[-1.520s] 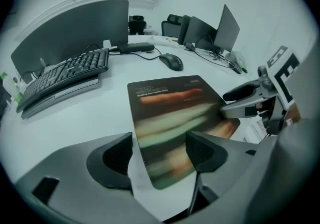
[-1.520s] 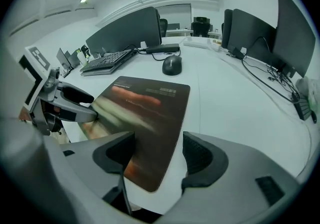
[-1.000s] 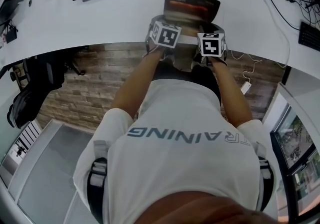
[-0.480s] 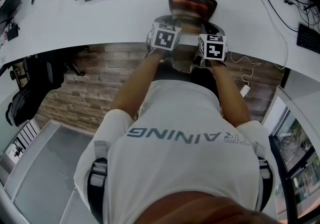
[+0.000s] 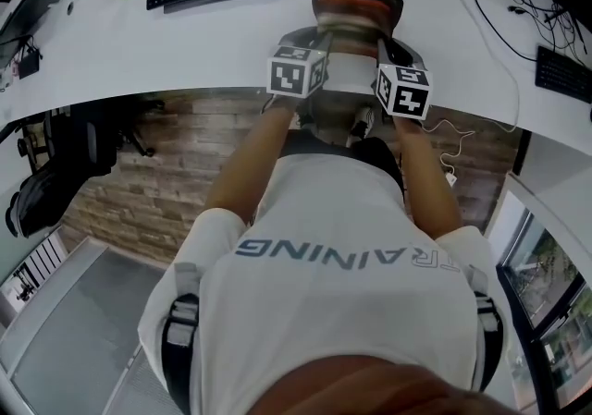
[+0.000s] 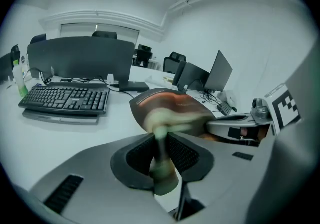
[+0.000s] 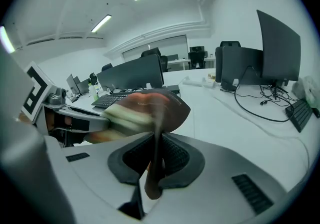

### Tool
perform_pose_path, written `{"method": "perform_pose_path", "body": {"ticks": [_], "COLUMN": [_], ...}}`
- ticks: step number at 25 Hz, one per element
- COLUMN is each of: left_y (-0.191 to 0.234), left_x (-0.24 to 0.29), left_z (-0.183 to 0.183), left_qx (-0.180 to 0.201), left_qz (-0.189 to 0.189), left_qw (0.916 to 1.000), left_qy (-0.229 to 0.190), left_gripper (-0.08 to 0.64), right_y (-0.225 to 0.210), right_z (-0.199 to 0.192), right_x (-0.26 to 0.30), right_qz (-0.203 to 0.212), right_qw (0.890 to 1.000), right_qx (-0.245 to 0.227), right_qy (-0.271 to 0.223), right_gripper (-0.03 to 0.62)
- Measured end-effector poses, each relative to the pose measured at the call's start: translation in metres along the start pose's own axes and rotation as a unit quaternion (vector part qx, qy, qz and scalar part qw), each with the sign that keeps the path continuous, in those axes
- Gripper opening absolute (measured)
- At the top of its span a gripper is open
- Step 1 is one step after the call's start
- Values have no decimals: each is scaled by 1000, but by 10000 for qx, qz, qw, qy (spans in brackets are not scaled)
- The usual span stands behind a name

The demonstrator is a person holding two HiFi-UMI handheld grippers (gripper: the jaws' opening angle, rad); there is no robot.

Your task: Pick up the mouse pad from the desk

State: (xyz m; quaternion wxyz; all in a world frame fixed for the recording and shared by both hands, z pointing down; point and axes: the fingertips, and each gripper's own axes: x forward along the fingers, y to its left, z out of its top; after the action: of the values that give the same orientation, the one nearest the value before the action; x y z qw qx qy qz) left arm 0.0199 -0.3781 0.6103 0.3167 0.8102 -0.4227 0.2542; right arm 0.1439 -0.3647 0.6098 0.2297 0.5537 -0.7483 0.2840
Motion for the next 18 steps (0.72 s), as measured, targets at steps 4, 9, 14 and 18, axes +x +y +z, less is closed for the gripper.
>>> {"method": "perform_pose_path", "body": {"ticks": [4,9,14,18], "left_y": [-16,-36,-52,-64], "left_x": [-22,-60,-104,-137], "left_z": [22,63,103,135], "left_qx": [-124,-107,89,177], "left_qz": [-94,-160,-161,-208], "left_qw": [9994,9959,9874,9777], "left_qy": [-306,-889,-1570,-2083], "left_gripper": [103,103,104,106], "right_y": [1,6,19,31], "right_z": [26,72,121,157], "right_x": [-27,-67,-110,-148], "right_qz": [34,205,340,374], "right_qw": [9994,9959,9875,9768], "right_qx": [-74,-120,-286,-489], "right_qy": [-328,-868,-1513,-2049], "right_gripper": [55,55,54,55]}}
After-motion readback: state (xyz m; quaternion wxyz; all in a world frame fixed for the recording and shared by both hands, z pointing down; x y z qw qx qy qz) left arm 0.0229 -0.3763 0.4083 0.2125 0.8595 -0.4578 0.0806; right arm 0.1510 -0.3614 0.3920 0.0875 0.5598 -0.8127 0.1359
